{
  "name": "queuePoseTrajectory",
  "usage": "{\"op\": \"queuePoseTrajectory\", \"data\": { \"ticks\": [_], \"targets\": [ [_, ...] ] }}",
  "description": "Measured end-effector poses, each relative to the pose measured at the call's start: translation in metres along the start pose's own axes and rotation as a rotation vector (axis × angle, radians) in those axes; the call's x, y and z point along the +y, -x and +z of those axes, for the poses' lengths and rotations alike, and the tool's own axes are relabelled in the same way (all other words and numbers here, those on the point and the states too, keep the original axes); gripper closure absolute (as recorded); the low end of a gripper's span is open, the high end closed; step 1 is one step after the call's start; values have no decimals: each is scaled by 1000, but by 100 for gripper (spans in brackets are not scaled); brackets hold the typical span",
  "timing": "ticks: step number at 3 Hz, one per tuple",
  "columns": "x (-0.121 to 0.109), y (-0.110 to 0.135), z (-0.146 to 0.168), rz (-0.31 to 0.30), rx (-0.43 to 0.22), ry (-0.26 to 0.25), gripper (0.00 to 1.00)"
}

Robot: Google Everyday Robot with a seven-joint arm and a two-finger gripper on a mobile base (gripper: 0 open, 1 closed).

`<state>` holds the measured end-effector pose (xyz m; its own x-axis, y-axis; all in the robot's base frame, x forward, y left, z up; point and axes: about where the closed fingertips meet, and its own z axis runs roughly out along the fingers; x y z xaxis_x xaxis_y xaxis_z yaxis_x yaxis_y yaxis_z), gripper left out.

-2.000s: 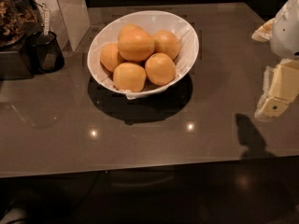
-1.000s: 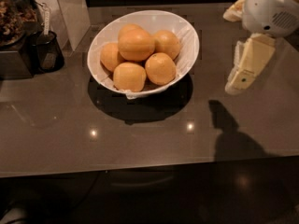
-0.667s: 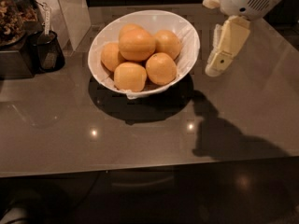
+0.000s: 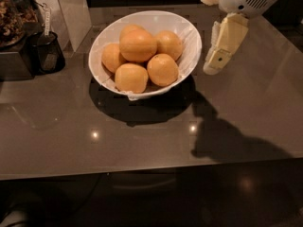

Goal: Pick orange from white bowl

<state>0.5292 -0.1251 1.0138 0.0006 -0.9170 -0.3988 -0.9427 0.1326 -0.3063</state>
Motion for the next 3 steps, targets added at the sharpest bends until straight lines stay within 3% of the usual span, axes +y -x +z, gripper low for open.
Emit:
{"op": "queuePoseTrajectory", "data": {
  "ticks": [2,3],
  "targets": [
    [-20,70,46,-161,-92,78,0],
    [-21,70,47,-156,-103,70,0]
  ]
}}
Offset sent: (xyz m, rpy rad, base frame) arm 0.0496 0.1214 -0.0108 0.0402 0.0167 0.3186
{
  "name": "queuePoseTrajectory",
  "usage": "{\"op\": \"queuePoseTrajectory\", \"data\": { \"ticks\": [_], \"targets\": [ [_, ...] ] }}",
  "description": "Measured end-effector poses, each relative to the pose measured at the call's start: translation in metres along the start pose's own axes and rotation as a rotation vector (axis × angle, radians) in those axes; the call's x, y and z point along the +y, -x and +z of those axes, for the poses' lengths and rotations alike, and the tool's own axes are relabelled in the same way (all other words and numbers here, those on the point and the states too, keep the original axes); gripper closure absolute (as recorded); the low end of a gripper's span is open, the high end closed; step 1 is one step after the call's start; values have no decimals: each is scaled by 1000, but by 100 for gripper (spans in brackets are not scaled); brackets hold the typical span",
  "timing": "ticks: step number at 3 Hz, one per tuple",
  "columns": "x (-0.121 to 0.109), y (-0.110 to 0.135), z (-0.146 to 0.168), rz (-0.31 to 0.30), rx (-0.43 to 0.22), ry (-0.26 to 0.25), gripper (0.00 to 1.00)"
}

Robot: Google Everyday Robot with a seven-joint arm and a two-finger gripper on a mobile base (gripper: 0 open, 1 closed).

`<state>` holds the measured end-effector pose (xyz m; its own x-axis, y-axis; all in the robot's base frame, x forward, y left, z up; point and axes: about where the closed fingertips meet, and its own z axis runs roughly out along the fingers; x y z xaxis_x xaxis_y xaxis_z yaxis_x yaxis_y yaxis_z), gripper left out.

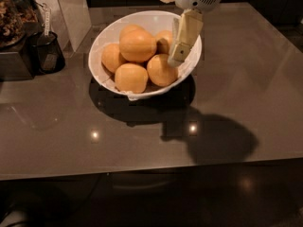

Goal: Pick orange from white bowl

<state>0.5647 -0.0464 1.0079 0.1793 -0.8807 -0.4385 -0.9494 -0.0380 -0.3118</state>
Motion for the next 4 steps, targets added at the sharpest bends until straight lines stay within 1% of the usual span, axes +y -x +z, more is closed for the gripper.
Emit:
{"op": "queuePoseTrajectory", "data": {
  "ticks": [1,2,3,4],
  "targets": [
    [0,0,0,0,0,0,0],
    [-20,8,25,-20,-39,38,0],
    [-24,8,29,-20,-46,37,18],
    [-25,8,29,-20,-46,37,16]
  ]
}}
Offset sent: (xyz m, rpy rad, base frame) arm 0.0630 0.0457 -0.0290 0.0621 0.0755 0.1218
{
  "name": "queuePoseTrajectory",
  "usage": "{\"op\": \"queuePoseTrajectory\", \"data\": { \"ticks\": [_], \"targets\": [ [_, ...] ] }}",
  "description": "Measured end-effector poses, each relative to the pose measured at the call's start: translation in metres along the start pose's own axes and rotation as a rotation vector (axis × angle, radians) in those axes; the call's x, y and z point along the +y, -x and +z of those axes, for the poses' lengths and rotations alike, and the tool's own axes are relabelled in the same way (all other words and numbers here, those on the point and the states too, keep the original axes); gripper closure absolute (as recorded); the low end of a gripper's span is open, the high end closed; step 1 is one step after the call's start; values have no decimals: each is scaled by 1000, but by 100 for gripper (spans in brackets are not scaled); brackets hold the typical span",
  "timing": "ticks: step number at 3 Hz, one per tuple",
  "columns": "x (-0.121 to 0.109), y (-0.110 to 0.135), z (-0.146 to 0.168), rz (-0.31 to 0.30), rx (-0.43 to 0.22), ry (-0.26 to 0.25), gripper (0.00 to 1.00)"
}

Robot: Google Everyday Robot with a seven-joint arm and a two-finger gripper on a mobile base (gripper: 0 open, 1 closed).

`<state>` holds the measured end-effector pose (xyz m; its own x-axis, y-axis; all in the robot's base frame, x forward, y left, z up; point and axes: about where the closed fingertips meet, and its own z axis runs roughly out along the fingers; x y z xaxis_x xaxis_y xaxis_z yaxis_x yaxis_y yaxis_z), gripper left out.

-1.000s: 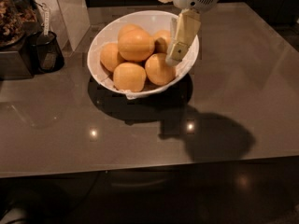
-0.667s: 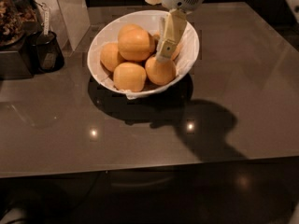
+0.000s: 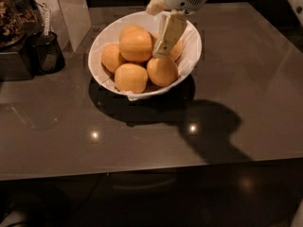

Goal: Pick orange from white bowl

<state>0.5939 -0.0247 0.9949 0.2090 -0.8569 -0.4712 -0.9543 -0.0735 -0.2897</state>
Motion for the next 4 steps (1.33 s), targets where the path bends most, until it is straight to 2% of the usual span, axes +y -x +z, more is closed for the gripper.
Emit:
{"op": "queuePoseTrajectory", "data": {
  "ticks": [1,2,3,4],
  "targets": [
    [-5,11,26,-21,-36,63,11],
    [-7,26,63,-56,-73,160,10],
    [-11,32,85,-64,-93,207,13],
    [-12,25,96,-48,-97,228,32]
  ]
}}
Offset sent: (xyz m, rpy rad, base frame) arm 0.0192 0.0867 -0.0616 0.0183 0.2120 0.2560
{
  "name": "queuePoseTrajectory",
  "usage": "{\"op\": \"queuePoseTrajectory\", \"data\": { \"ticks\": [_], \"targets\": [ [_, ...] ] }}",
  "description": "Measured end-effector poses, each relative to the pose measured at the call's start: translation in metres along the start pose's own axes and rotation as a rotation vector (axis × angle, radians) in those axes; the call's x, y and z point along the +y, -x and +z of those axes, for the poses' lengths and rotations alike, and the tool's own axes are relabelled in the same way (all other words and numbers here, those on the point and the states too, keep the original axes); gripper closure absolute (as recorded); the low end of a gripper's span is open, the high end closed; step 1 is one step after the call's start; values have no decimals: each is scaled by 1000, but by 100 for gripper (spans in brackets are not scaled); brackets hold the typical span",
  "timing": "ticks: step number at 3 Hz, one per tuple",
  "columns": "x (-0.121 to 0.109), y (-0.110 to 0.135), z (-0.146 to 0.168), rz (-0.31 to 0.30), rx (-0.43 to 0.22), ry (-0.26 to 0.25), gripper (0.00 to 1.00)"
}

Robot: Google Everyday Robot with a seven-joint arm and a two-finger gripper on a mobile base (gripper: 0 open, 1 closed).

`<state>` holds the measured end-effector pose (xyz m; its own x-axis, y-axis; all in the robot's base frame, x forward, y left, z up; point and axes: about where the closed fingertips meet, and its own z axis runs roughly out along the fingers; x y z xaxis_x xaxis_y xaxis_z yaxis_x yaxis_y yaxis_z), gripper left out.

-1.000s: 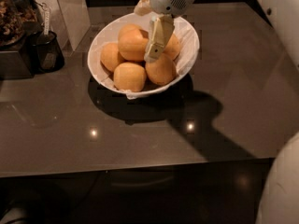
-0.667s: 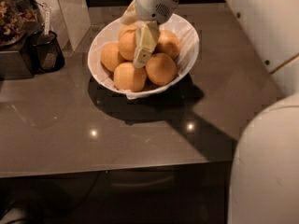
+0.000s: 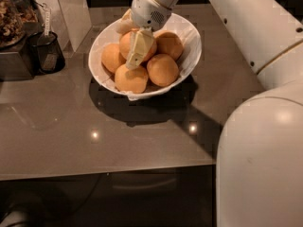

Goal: Pick orange from white bowl

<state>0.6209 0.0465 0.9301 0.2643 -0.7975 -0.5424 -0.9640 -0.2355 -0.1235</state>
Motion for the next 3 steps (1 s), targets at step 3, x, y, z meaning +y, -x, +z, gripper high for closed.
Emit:
{"op": "queuePoseTrajectory", "data": {
  "ticks": [3],
  "targets": [
    [0,3,-8,17,15,-3,42]
  ]
}}
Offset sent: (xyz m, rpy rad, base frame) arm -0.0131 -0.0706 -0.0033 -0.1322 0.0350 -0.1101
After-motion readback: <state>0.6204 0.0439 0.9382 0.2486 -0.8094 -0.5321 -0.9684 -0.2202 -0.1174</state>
